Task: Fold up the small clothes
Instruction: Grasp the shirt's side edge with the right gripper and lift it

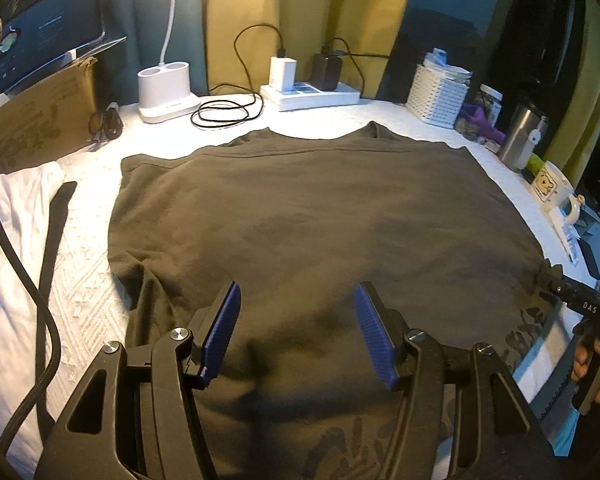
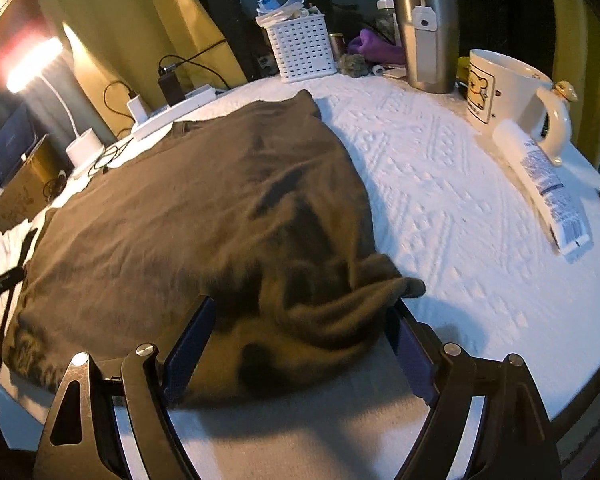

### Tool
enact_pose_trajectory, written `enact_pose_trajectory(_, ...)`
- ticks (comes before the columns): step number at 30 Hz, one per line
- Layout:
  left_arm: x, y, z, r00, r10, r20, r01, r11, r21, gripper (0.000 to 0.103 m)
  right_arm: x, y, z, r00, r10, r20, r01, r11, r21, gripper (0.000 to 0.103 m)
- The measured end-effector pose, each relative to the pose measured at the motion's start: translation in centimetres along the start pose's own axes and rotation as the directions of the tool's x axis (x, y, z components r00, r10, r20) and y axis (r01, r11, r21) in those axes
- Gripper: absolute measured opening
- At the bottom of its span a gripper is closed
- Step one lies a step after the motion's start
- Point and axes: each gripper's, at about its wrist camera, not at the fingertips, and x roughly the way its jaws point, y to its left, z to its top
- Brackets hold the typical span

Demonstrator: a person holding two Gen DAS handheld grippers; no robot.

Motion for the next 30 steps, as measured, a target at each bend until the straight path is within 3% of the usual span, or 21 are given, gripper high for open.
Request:
enact_pose_trajectory(13,2.2,1.5,1.5,0.999,0.021,-0.039,-0.022,0.999,-0.030,0.059,3.6,1.3,3.8,0.998,0.040,0.044,-0.040,0.999,0.009,0.085)
enact_pose_trajectory(15,2.5,1.7,1.7,0.999,0.025,-0.042,-0.026,0.999,-0.034,0.059,4.0,1.6,4.2,0.998,0.036,0.048,-0.037,0.999,0.011,0.075)
enact_pose_trajectory(16,2.6,1.8,1.8,0.999,0.025,-0.044,-0.027,0.999,-0.038,0.059,4.2,1.6,4.4,0.998,0.026,0.052,-0.027,1.000,0.010,0.065)
enact_pose_trajectory(19,2.9,2.2,2.1,0.998,0.031,-0.050,-0.033,0.998,-0.047,0.059,4.6,1.5,4.9,0.998,0.036,0.044,-0.037,0.999,0.026,0.059)
enact_pose_trajectory(23,3.3,2.8,2.5,0.998,0.031,-0.060,-0.035,0.997,-0.062,0.059,5.3,1.6,5.4,0.998,0.044,0.039,-0.045,0.998,0.041,0.038)
enact_pose_trajectory(25,3.3,3.0,2.7,0.998,0.030,-0.058,-0.034,0.998,-0.062,0.059,5.7,2.0,5.6,0.999,0.045,0.025,-0.045,0.999,0.025,0.019)
enact_pose_trajectory(30,2.9,3.8,3.2,0.999,0.027,-0.040,-0.029,0.998,-0.061,0.059,5.5,2.3,5.9,0.999,0.034,0.031,-0.035,0.999,0.006,0.010)
